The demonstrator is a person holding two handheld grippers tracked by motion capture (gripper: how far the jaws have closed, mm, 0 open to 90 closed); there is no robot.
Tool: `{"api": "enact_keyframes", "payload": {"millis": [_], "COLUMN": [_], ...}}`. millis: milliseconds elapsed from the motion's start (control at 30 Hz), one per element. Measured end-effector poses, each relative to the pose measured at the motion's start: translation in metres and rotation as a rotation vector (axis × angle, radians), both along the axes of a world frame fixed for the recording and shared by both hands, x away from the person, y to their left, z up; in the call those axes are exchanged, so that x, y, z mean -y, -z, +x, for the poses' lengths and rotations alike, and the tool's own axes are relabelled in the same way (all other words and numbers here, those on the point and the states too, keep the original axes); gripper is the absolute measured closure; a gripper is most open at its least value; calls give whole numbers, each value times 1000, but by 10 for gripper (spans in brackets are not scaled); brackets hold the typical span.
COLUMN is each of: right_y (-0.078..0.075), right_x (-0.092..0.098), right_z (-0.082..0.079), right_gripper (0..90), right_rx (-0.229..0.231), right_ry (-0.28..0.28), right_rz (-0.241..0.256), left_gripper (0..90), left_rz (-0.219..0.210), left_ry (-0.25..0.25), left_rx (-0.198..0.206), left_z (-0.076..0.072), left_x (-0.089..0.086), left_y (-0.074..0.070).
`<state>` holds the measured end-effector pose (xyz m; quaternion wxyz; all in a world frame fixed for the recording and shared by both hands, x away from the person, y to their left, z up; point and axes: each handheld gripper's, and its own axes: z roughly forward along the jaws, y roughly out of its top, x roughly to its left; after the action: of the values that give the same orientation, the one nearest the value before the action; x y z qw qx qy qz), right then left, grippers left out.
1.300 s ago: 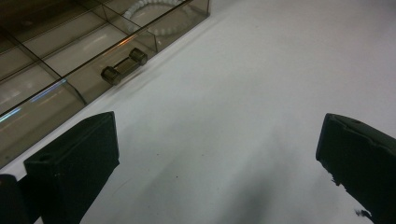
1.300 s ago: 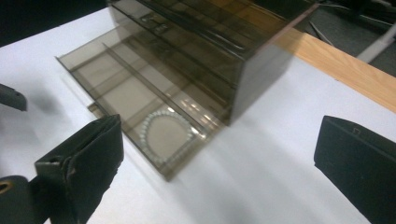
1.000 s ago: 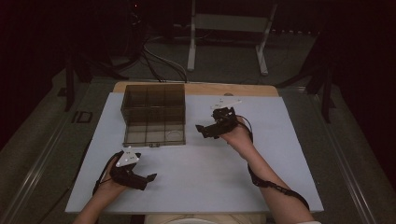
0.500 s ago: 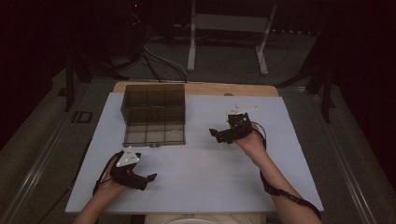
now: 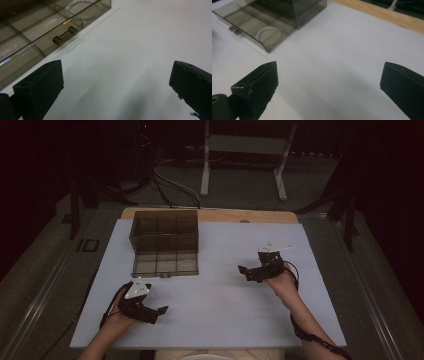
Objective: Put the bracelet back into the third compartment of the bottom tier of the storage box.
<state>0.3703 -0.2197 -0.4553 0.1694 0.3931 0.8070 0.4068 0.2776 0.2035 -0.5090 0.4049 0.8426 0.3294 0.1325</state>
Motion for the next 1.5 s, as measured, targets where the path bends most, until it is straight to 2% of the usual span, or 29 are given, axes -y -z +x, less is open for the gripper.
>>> {"api": "enact_keyframes", "payload": {"millis": [467,667,900,1500], "right_y": [18,26,29,40], "right_x": [27,36,47,70], "right_z": [-21,-31,-44,-66], "right_gripper": [13,13,13,13], "right_rx": [-13,-20,0,2], "right_ry": [38,30,57,118], "right_rz": [5,8,11,-36], "left_gripper": [7,8,7,7], "left_rz": [0,2,1,5], "left_ry": [-1,0,0,1], "left_rx": [0,0,1,0], "left_z": [0,0,0,0], "left_x": [0,0,0,0], "left_y": [0,0,0,0]}}
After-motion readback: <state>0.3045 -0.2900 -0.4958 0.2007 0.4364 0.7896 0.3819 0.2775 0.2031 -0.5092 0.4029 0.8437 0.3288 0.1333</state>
